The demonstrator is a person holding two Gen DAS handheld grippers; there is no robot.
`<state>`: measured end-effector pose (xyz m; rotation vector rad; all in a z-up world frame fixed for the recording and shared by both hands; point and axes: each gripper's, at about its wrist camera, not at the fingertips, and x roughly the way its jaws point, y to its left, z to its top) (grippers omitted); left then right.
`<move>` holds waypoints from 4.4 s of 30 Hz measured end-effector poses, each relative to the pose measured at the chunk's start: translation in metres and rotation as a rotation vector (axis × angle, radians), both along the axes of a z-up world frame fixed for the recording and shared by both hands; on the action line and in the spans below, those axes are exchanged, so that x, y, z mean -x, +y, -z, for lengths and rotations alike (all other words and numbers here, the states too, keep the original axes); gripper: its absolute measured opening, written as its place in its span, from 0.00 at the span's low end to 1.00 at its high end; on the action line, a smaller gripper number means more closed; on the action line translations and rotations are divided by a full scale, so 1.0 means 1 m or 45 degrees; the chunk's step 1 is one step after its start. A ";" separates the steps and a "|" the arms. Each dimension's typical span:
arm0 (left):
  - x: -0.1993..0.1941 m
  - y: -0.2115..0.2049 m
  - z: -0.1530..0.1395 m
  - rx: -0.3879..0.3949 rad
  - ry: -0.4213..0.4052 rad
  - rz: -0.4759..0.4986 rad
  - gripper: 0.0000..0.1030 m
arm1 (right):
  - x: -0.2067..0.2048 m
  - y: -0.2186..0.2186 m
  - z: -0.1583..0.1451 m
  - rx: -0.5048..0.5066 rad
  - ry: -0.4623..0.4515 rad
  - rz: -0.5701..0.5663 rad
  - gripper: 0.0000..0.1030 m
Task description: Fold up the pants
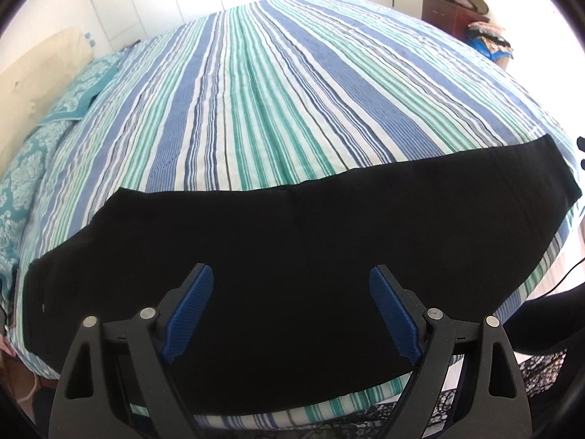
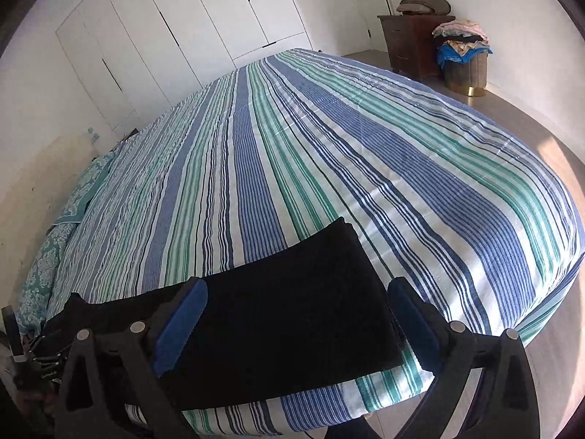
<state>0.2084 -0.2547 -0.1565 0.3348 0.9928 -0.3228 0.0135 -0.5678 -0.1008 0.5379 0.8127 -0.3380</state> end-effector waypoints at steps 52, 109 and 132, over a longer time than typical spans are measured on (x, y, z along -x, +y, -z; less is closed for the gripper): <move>0.020 0.162 0.032 0.189 0.056 -0.409 0.86 | -0.154 0.253 0.047 -1.187 -0.154 -0.292 0.13; 0.012 0.137 0.050 0.114 0.102 -0.229 0.65 | -0.016 0.291 0.060 0.458 0.347 -0.444 0.82; 0.009 0.141 0.056 0.109 0.089 -0.227 0.71 | -0.009 0.288 0.038 0.600 0.229 -0.279 0.90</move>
